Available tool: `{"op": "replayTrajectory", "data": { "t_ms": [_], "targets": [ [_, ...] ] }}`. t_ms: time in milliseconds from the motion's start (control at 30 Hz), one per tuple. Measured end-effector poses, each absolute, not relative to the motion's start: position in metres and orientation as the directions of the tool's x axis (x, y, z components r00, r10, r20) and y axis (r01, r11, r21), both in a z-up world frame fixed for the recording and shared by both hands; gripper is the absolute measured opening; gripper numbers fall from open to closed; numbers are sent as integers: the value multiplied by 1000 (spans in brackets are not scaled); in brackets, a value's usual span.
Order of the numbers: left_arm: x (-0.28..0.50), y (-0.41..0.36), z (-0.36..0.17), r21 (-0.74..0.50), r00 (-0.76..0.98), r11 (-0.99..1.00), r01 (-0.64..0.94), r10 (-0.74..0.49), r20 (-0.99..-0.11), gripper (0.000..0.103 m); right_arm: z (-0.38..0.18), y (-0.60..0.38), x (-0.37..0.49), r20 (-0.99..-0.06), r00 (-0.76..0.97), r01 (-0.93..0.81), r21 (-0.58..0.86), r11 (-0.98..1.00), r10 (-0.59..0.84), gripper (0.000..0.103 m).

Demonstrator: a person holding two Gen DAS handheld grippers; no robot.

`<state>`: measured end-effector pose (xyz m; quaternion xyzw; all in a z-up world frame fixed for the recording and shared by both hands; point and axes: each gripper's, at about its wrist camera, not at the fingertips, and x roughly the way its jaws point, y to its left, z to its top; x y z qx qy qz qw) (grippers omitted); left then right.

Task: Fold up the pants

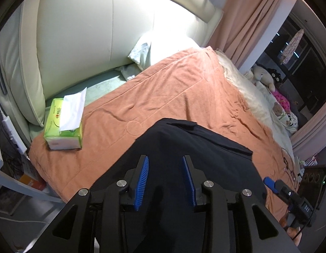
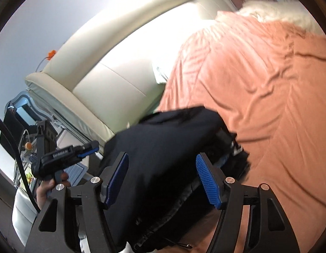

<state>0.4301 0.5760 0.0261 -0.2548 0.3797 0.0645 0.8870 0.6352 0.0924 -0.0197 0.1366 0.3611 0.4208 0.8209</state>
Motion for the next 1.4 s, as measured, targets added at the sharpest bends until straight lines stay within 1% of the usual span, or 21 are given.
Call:
{"op": "replayTrajectory", "data": {
  "t_ms": [100, 200, 300, 367, 467, 533, 700, 767, 833, 1067, 1167, 1233, 1400],
  "targets": [
    [431, 563, 31, -397, 712, 874, -281, -88, -697, 35, -6, 110, 624, -478, 375, -639, 487, 595, 794, 65],
    [440, 553, 30, -370, 712, 888, -271, -73, -698, 35, 0, 124, 625, -487, 349, -680, 457, 574, 801, 61],
    [455, 550, 23, -374, 711, 889, -265, -83, -699, 35, 4, 138, 625, -504, 329, -704, 433, 563, 798, 52],
    [465, 549, 18, -363, 705, 894, -264, -77, -705, 35, 2, 143, 629, -507, 320, -709, 432, 557, 800, 51],
    [481, 551, 6, -344, 686, 900, -270, -71, -724, 35, -2, 148, 635, -512, 322, -712, 422, 560, 796, 51],
    [490, 554, -5, -326, 666, 902, -284, -59, -743, 35, -8, 148, 638, -517, 322, -713, 419, 562, 793, 45],
    [499, 565, -32, -326, 607, 893, -310, -77, -791, 36, -28, 154, 655, -544, 319, -703, 414, 579, 776, 36],
    [501, 566, -42, -312, 572, 893, -325, -77, -817, 35, -34, 156, 657, -559, 320, -707, 397, 586, 765, 36],
    [500, 566, -49, -292, 548, 895, -337, -65, -834, 30, -41, 158, 656, -579, 319, -706, 383, 596, 750, 36],
    [476, 551, -34, -261, 559, 906, -333, -33, -828, 29, -39, 152, 632, -624, 333, -733, 300, 610, 707, 36],
    [459, 539, -26, -238, 566, 917, -320, -16, -824, 29, -33, 150, 618, -653, 330, -762, 242, 601, 681, 36],
    [444, 532, -20, -255, 582, 917, -306, -32, -813, 29, -22, 147, 610, -649, 342, -773, 217, 596, 680, 36],
    [413, 520, -5, -270, 620, 914, -302, -27, -784, 29, 7, 146, 596, -614, 341, -791, 221, 571, 711, 36]
  ]
}}
